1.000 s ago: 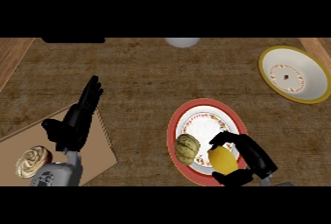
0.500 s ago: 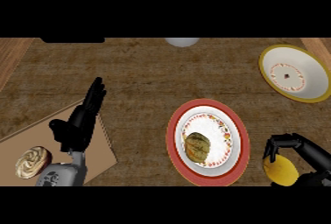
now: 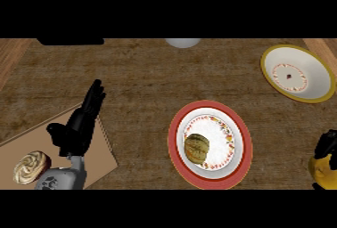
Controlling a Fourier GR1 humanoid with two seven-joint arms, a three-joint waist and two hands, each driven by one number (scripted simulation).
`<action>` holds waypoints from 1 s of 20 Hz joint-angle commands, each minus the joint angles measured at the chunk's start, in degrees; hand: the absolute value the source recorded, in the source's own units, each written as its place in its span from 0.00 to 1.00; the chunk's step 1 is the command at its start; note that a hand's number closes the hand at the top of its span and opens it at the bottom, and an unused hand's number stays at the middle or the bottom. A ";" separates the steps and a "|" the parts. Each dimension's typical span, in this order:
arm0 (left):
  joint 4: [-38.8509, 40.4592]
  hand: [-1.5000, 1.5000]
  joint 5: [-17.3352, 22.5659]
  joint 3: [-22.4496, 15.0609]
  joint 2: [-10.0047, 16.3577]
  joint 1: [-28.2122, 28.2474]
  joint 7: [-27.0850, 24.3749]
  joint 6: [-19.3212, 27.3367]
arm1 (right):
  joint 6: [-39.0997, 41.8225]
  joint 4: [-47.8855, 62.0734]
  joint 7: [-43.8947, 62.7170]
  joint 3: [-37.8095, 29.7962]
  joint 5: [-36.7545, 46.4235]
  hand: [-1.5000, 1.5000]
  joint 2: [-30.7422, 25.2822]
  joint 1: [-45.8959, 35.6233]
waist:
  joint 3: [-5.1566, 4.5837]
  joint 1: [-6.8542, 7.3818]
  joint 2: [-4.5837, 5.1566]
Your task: Pick the lemon from the plate and place it in the bowl
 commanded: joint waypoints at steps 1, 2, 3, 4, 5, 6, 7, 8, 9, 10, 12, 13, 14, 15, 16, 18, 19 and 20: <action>-2.91 0.50 0.50 0.36 1.15 3.34 -0.61 -1.21 | 0.03 -10.38 4.94 -6.26 -4.11 1.00 -1.03 3.38 | -0.01 0.41 0.01; 0.79 0.50 -0.12 -0.18 0.38 1.32 -1.73 -1.29 | -0.04 -10.88 12.22 -5.71 -5.71 1.00 -1.23 -2.51 | -0.03 0.70 0.16; -1.80 0.50 0.89 1.04 0.74 -1.72 2.92 -0.77 | 1.11 -14.59 14.93 -8.01 -8.35 1.00 -2.34 0.15 | -0.02 0.37 0.07; 2.57 0.50 2.13 2.92 2.00 -1.90 -1.55 -2.79 | 2.48 -12.74 13.14 -11.53 -9.10 1.00 -4.42 0.80 | -0.02 0.25 0.16; -0.34 0.50 -1.15 -1.60 -1.42 1.45 -1.24 0.14 | 0.81 -12.75 18.64 -11.73 -9.91 1.00 -4.83 -2.99 | -0.03 0.72 0.14; 1.88 0.50 -1.49 -0.40 -1.54 -3.19 0.93 1.43 | 0.92 -14.78 23.13 -12.98 -13.17 1.00 -5.91 -4.63 | -0.05 0.42 0.17; -3.07 0.50 0.64 -0.04 0.85 1.45 1.12 -2.04 | 0.06 -12.98 24.26 -11.87 -11.58 1.00 -4.90 -6.97 | 0.00 1.21 0.18; 2.81 0.50 0.78 1.75 0.77 -1.68 -1.94 -1.93 | -1.38 -16.45 28.88 -10.28 -11.73 1.00 -4.17 -8.15 | -0.02 0.95 0.25; 4.34 0.50 0.45 0.97 0.06 0.61 -4.83 -2.24 | -2.09 -15.49 30.97 -9.64 -11.70 1.00 -3.63 -9.75 | -0.02 1.09 0.28; -4.01 0.50 1.57 0.70 2.41 1.54 2.81 -3.81 | -1.53 -17.28 34.57 -12.43 -14.87 1.00 -5.93 -9.96 | -0.01 1.22 0.10; 3.49 0.50 0.16 1.21 -0.65 -2.77 -1.53 -1.15 | -0.83 -13.69 33.19 -13.94 -14.51 1.00 -5.19 -12.53 | 0.02 0.96 0.27; 1.84 0.50 0.80 2.15 1.58 -4.87 1.80 -2.52 | -2.19 -10.43 38.66 -12.48 -17.33 1.00 -7.69 -18.97 | 0.00 1.44 0.33; 4.34 0.50 0.23 1.18 -0.90 -3.02 -1.00 -1.24 | -3.52 -12.83 38.62 -11.16 -12.77 1.00 -5.78 -17.28 | 0.01 1.19 0.30; 1.84 0.50 -0.82 -0.21 -1.56 -1.69 -1.38 -0.38 | -3.41 -5.74 39.57 -12.24 -14.20 1.00 -9.06 -23.20 | 0.00 1.85 0.39; 2.29 0.50 -0.96 0.08 -1.26 -3.12 0.75 -0.39 | -3.65 -3.00 34.59 -8.82 -7.79 1.00 -6.29 -22.82 | 0.04 1.72 0.41; 2.33 0.50 2.91 3.68 2.58 -2.02 -0.61 -5.07 | -4.50 -4.62 42.36 -7.68 -11.28 1.00 -6.75 -26.93 | 0.00 1.74 0.33; 0.75 0.50 -0.58 -0.53 -1.30 -0.45 0.47 -1.33 | -1.88 5.29 36.01 -8.62 -8.46 1.00 -8.81 -29.09 | 0.04 2.17 0.45; 5.01 0.50 0.56 2.75 0.69 -2.72 -3.07 -2.77 | -2.49 3.21 35.90 -8.63 -6.81 1.00 -7.49 -28.29 | 0.03 1.51 0.38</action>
